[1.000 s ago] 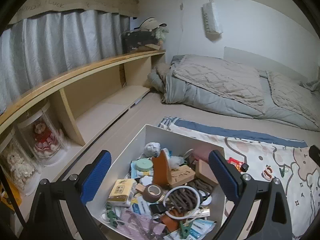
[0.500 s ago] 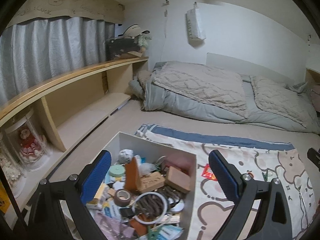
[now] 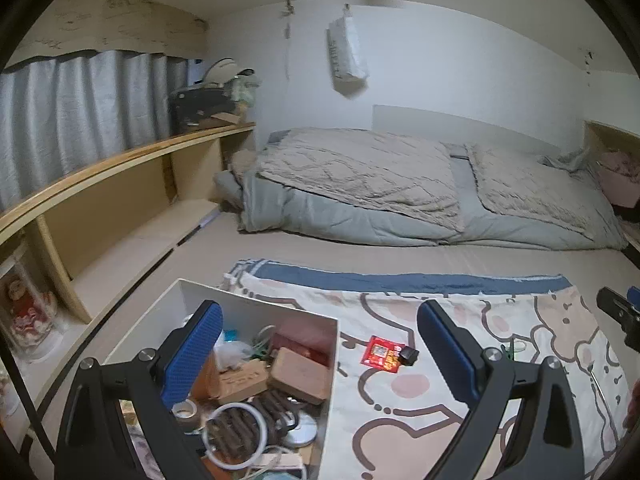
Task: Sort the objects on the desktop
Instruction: 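Withdraw both open tools from the box back over the blanket, then move the right tool toward the green clothespin while the left tool approaches the black pouch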
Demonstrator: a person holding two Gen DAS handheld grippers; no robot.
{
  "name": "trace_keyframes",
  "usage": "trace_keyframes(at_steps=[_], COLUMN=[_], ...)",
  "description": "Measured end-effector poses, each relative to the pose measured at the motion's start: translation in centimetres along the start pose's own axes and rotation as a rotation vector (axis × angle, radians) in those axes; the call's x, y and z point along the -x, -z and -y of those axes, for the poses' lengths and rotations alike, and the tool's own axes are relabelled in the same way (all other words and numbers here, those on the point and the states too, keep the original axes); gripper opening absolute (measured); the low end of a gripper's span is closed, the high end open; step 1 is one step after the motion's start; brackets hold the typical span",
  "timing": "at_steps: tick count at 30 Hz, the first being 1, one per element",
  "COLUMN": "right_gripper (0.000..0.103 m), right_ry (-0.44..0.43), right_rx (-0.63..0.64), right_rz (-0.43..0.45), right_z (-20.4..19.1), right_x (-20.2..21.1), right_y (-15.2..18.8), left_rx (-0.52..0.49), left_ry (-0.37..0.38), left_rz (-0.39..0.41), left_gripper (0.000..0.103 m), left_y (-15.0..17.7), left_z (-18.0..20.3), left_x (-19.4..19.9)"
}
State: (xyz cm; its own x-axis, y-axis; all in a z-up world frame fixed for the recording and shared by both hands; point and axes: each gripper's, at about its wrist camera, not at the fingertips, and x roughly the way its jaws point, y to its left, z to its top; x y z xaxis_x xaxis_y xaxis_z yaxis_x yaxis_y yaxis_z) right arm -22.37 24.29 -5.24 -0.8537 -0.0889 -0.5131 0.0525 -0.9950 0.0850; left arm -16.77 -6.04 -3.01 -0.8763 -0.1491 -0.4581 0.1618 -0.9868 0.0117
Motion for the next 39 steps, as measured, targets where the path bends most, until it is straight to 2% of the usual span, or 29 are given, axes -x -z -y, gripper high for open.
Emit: trace_keyframes(at_steps=[8,13,20,23,24,26,28,34,37,39], right_gripper=[0.103,0.103,0.103,0.103,0.101,0.088,0.087,0.068,0.063,0.051], right_ry=[0.006,0.049,0.089,0.079,0.070,0.060,0.042,0.016,0.008,0.011], right_rx=[-0.054,-0.028,-0.019,-0.014,-0.013,-0.024,-0.050,-0.088,-0.102,-0.090], right_rz=[-0.057,-0.108,-0.177,-0.212,-0.230,-0.258,-0.305,-0.384,-0.404,-0.411], right_z=[2.2,2.8,3.9,4.0,4.0,4.0,4.1,5.3,6.1,6.2], right_x=[-3.2,-5.6,-8.9,-10.6,-11.3,-12.4,-13.8,-16.8,-17.8,-18.3], right_y=[0.1,0.5,1.0,1.3,1.5,1.9,2.7,4.6,5.2,5.5], left_rx=[-0.044,-0.094,-0.114,-0.105,-0.097,-0.082,-0.075,-0.137,-0.154,-0.158], left_ry=[0.013,0.011,0.049,0.062,0.064,0.074,0.079,0.084,0.079,0.072], left_rz=[-0.027,-0.057,-0.138,-0.163,-0.169,-0.192,-0.211,-0.211,-0.214,-0.221], left_gripper=[0.099,0.096,0.091,0.090,0.090,0.090,0.090,0.086,0.085,0.083], left_y=[0.7,1.6,3.0,3.6,3.8,4.2,4.7,5.6,5.9,6.4], left_z=[2.3,3.8,5.7,6.6,6.9,7.6,8.3,10.5,11.0,11.2], left_x=[-3.3,-5.3,-8.3,-9.6,-10.0,-11.2,-12.1,-14.5,-15.7,-16.7])
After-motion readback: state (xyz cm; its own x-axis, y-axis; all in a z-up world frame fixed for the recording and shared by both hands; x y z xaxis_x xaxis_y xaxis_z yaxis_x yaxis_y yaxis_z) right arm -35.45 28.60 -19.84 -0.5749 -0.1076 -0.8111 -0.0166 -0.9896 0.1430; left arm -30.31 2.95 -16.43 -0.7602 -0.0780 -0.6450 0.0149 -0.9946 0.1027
